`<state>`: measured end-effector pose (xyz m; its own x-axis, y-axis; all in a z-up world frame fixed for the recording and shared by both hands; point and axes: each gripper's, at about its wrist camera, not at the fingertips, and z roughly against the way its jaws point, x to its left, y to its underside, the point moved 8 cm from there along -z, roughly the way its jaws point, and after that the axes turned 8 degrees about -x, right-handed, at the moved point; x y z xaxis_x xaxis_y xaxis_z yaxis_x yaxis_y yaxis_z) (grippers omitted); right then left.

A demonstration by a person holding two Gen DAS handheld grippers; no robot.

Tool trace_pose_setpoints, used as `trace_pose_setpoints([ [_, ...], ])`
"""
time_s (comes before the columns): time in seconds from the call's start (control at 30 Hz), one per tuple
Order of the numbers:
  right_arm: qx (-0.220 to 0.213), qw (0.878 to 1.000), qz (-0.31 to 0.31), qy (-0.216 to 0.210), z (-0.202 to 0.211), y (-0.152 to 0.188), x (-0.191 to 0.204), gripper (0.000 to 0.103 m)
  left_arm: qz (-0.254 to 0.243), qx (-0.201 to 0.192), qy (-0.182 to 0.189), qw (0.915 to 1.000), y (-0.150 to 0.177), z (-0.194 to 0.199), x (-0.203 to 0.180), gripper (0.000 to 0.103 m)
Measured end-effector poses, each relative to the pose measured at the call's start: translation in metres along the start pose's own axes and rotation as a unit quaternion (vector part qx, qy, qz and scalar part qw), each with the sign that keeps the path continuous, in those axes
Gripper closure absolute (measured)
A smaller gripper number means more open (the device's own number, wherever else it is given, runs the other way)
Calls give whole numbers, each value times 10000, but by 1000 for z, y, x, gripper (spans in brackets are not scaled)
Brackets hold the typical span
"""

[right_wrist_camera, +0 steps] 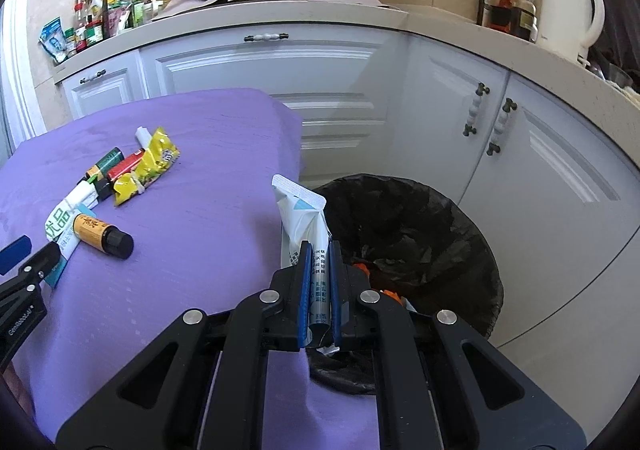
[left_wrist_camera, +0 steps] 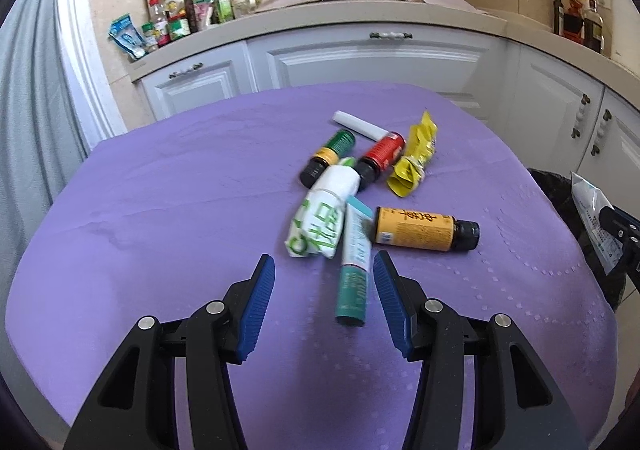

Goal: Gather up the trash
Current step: 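Grasp and lift the teal tube with the left tool toward the bin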

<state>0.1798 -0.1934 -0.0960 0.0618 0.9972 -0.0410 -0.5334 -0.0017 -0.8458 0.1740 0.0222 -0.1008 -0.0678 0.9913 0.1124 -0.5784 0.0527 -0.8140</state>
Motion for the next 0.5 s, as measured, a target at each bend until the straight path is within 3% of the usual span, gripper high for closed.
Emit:
trace_pose_setpoints([
  [0.07,6,10000,-23,14,-1,1,-2,94,20,97,68,9999,3,-4,-3,54],
  [0.13,11,10000,-33,16,-1,1,-3,94,-6,176,102,9998,6,-8,-5,63],
  [0.2,14,10000,-34,14,-1,2,-2,94,-79,264,148,9995,11,-11,-8,83],
  [0.27,15,10000,-27,10,-2,2,-2,94,-143,284,162,9994,14,-11,-12,91],
  [0.5,-20,10000,-10,22,-1,2,-2,94,-190,127,327,9992,13,-1,-17,96],
])
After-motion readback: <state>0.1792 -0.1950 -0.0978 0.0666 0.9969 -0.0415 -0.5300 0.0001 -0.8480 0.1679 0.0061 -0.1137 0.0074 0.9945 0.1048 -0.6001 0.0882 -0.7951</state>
